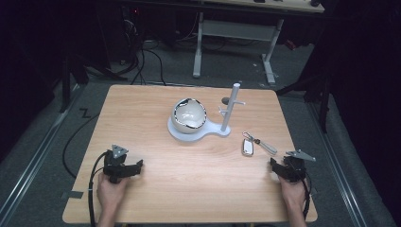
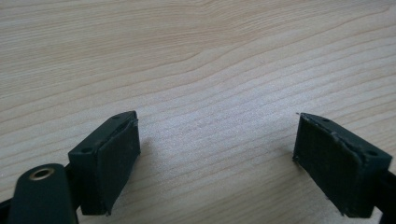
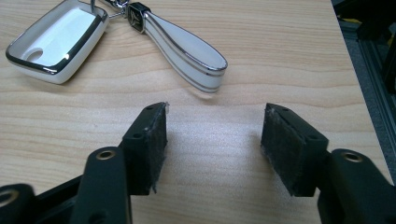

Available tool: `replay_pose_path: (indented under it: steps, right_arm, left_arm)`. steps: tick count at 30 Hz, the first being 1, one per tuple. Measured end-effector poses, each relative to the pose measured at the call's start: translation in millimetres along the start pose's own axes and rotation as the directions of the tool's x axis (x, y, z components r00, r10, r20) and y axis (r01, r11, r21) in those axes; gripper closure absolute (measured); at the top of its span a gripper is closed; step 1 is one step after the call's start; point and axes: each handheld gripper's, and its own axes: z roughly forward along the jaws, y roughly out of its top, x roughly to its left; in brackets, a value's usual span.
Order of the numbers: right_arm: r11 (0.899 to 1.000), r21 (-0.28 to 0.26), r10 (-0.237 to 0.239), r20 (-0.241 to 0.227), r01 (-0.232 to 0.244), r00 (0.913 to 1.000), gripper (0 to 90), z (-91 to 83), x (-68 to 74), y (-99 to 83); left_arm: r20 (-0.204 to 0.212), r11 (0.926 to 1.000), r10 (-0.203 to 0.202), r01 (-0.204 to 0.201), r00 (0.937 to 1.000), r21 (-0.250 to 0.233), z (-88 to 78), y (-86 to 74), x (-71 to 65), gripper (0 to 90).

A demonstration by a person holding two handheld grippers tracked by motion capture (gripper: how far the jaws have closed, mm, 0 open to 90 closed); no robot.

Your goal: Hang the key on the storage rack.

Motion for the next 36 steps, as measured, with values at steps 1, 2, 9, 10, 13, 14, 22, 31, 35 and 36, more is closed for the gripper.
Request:
replay_pose_path:
  steps: [1,2,9,10,13,14,22,31,35,36]
  right_arm:
    - [1.0,0.002,0.002,-0.005,-0.002,1.0,45.1,-1.0,-0.1,0.2]
    - [1.0,0.005,0.012,-0.016,-0.012,0.9998,45.7,-1.9,0.0,0.3]
    - [1.0,-0.009,-0.008,-0.047,0.007,0.9989,49.3,-11.2,8.0,1.2]
    - [1.0,-0.019,-0.015,-0.049,0.014,0.9987,49.6,-12.7,9.3,1.7]
    - [0.999,-0.043,-0.013,-0.07,0.01,0.9975,50.1,-17.1,14.4,4.6]
    - [0.999,-0.047,-0.016,-0.08,0.012,0.9967,50.0,-17.8,16.6,6.2]
    - [0.998,-0.031,-0.065,-0.108,0.062,0.992,50.0,-9.7,35.8,20.0]
    - [0.998,-0.015,-0.061,-0.164,0.059,0.9846,43.5,4.3,53.3,35.1]
    - [0.998,0.004,-0.066,-0.175,0.067,0.9823,38.7,15.1,63.4,42.7]
    - [0.998,-0.003,-0.063,-0.176,0.063,0.9824,38.2,16.8,64.9,43.7]
  left_arm:
    - [0.0,1.0,0.001,-0.001,1.0,0.001,0.0,0.0,0.1,14.9]
    - [0.0,1.0,0.002,-0.002,1.0,0.002,-0.1,0.0,0.1,14.9]
    - [0.0,1.0,0.002,-0.002,1.0,0.002,-0.1,0.0,0.1,15.0]
    - [0.0,1.0,0.001,-0.001,1.0,0.001,-0.1,0.0,0.1,15.0]
    - [0.0,1.0,0.001,-0.001,1.0,0.002,-0.1,0.0,0.1,15.0]
    - [0.0,1.0,0.001,-0.001,1.0,0.001,-0.1,0.0,0.1,14.9]
    - [-0.002,1.0,0.0,0.0,1.0,0.001,-0.1,0.0,0.0,15.1]
    - [-0.003,1.0,0.0,0.0,1.0,0.002,-0.2,0.1,0.1,15.2]
    - [-0.003,1.0,0.0,0.0,1.0,0.002,-0.2,0.1,0.1,15.2]
    - [-0.004,1.0,0.0,0.0,1.0,0.002,-0.2,0.1,0.1,15.2]
